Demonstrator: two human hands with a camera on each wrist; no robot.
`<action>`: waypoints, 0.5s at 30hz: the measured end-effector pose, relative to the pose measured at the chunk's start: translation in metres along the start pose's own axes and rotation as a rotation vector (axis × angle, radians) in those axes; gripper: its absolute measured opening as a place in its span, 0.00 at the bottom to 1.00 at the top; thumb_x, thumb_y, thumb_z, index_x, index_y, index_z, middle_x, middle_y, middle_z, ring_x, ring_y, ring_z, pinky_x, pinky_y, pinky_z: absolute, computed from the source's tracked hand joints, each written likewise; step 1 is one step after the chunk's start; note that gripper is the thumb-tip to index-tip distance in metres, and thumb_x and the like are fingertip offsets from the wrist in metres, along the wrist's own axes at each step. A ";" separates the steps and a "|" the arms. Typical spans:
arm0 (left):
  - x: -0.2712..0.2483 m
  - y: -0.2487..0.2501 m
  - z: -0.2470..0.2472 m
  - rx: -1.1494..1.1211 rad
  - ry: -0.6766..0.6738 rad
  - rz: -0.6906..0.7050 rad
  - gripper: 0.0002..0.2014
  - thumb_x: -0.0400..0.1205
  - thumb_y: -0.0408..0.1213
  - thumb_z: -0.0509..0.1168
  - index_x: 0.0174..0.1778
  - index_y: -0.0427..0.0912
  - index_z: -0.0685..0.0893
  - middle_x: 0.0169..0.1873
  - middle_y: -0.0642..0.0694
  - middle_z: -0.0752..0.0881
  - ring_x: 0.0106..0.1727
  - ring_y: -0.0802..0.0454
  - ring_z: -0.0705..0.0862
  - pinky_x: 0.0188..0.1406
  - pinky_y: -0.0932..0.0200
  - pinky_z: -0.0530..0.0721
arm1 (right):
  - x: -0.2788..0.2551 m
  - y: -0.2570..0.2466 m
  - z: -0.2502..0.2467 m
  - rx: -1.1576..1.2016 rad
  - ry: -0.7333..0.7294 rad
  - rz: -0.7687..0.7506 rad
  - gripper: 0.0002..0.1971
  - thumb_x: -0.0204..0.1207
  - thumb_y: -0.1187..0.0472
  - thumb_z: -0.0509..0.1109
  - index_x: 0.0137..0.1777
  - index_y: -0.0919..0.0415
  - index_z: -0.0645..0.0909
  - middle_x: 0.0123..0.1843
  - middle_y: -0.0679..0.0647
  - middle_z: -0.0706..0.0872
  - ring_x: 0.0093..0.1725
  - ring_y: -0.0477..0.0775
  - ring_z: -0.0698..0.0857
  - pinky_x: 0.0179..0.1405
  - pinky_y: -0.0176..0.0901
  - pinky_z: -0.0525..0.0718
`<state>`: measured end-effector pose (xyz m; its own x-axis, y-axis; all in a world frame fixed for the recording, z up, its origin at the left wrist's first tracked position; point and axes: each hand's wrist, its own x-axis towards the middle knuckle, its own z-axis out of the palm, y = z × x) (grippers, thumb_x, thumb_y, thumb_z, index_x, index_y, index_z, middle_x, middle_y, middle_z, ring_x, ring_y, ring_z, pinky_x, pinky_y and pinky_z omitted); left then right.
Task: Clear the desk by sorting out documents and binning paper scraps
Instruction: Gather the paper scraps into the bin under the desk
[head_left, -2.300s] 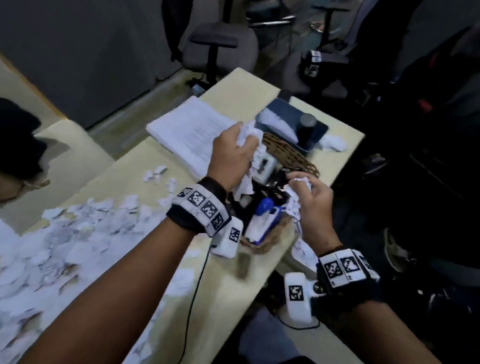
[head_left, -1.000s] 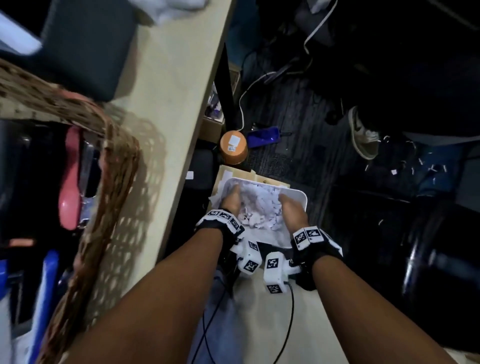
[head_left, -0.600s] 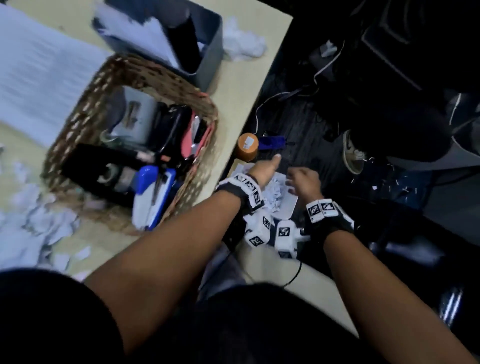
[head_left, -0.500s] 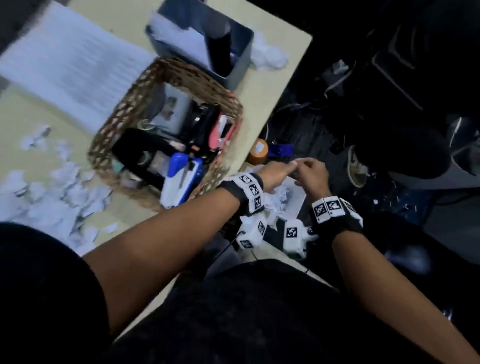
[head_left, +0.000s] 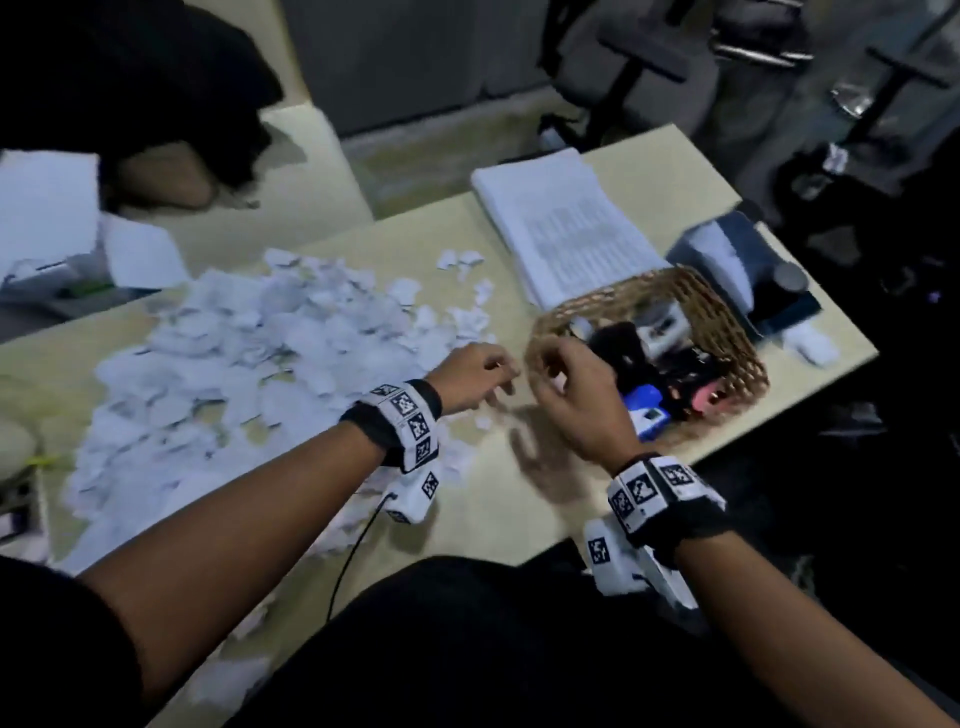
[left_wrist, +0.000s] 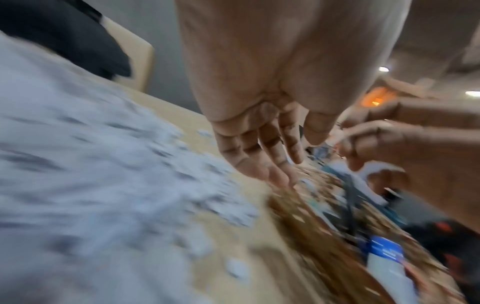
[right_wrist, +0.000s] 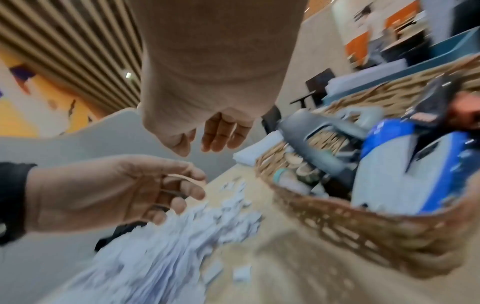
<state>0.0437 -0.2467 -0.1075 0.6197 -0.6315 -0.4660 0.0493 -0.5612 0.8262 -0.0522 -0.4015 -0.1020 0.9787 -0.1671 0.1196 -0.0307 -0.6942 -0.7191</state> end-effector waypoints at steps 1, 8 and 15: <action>-0.007 -0.015 -0.019 0.001 0.079 -0.009 0.09 0.86 0.40 0.61 0.51 0.40 0.85 0.45 0.43 0.91 0.34 0.57 0.86 0.29 0.67 0.79 | 0.004 -0.004 0.018 -0.010 -0.086 -0.015 0.14 0.73 0.65 0.72 0.59 0.60 0.80 0.50 0.53 0.81 0.48 0.48 0.80 0.49 0.37 0.76; -0.051 -0.114 -0.110 0.082 0.423 -0.124 0.07 0.85 0.36 0.61 0.50 0.42 0.85 0.47 0.48 0.83 0.50 0.48 0.83 0.47 0.60 0.77 | 0.033 0.008 0.108 -0.122 -0.327 0.210 0.36 0.65 0.42 0.70 0.72 0.57 0.74 0.73 0.61 0.71 0.74 0.61 0.70 0.75 0.51 0.69; -0.033 -0.162 -0.159 0.262 0.614 -0.122 0.05 0.82 0.35 0.64 0.51 0.45 0.84 0.56 0.46 0.80 0.62 0.42 0.78 0.62 0.50 0.77 | 0.052 0.028 0.151 -0.205 -0.271 0.387 0.59 0.59 0.19 0.65 0.86 0.46 0.47 0.87 0.58 0.45 0.85 0.65 0.46 0.80 0.72 0.53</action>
<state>0.1393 -0.0496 -0.1755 0.9581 -0.1803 -0.2225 0.0038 -0.7691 0.6392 0.0286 -0.3242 -0.2193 0.9046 -0.2701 -0.3299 -0.4134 -0.7448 -0.5238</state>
